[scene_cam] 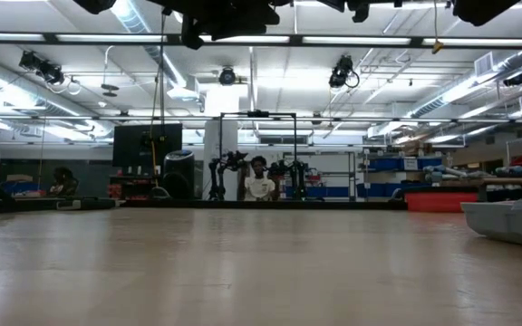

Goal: Coil cords
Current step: Uncoil the wire

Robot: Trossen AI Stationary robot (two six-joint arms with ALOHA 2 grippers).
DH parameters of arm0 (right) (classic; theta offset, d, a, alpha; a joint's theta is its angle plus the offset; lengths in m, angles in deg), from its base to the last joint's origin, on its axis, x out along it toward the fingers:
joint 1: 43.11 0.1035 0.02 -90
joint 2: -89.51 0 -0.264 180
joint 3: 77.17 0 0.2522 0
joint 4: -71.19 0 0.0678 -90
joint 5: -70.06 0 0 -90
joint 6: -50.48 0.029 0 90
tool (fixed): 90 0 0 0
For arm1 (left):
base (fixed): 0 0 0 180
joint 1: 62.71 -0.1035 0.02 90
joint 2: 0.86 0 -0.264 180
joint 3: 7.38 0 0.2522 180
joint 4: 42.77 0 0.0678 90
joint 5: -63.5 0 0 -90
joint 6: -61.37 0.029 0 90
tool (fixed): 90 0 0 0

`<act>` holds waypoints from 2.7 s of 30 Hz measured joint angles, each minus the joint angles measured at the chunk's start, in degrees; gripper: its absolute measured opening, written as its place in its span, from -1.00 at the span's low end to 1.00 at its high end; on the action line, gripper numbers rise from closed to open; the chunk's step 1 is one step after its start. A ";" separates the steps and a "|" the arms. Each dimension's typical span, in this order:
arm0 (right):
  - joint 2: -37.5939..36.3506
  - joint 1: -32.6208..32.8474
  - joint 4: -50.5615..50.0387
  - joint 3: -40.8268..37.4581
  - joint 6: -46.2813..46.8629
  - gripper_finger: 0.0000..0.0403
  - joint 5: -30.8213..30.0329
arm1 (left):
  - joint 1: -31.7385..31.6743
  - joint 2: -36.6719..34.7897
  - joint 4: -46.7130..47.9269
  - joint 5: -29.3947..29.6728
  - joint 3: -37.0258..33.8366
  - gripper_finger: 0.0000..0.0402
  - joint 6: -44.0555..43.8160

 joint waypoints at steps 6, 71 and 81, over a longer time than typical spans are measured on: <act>0.00 -0.92 -2.17 0.00 1.19 -1.00 1.39 | 0.00 0.00 -0.72 0.00 0.00 -0.24 0.28; -0.07 -5.09 -18.27 0.00 -6.32 -1.00 -7.10 | 0.22 -4.15 21.77 -4.67 9.84 -1.00 -5.66; -3.14 -2.50 -18.33 0.00 -6.97 -1.00 -3.13 | 3.93 -10.46 40.75 8.89 9.79 -1.00 -9.56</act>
